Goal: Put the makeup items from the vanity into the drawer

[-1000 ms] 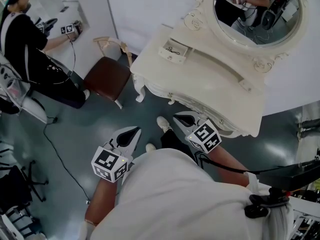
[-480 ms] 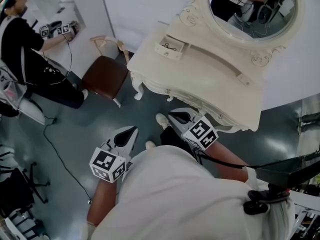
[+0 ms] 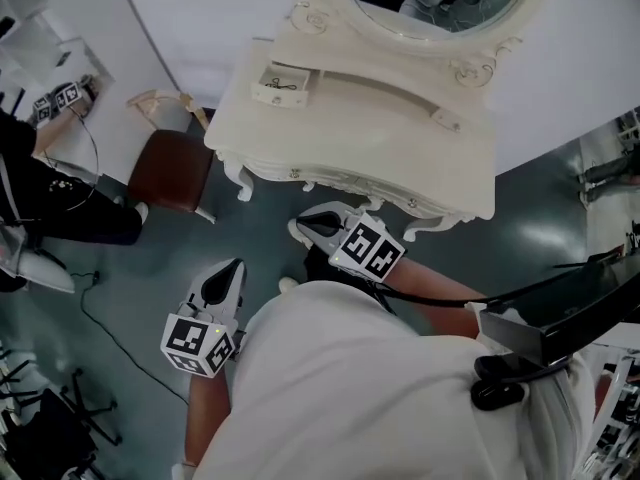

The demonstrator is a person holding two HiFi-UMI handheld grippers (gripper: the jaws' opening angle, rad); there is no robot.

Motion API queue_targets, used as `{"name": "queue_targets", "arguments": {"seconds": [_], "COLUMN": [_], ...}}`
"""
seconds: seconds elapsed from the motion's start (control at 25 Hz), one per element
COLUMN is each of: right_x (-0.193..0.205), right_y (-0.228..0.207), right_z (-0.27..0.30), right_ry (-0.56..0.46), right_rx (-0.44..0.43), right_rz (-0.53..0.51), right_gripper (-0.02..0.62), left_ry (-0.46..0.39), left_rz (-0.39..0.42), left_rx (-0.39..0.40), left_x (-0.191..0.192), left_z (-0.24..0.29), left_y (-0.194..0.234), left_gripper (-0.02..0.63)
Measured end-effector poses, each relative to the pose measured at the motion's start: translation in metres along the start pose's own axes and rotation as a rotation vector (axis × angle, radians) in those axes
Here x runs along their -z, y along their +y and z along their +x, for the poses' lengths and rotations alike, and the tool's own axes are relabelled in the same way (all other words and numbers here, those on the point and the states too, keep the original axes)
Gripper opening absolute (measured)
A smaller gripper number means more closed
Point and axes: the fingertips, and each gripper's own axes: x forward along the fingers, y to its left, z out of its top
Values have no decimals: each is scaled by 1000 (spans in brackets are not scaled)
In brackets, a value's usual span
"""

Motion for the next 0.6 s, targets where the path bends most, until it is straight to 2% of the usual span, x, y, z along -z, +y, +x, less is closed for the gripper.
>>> {"name": "queue_targets", "arguments": {"seconds": [0.6], "right_x": [10], "right_y": [-6], "right_z": [-7], "right_ry": [-1], "right_rx": [16], "right_rz": [18], "right_gripper": [0], "left_ry": [22], "left_rz": [14], "left_rx": [32], "left_x": [2], "left_z": [15], "left_y": [-8], "left_gripper": [3]}}
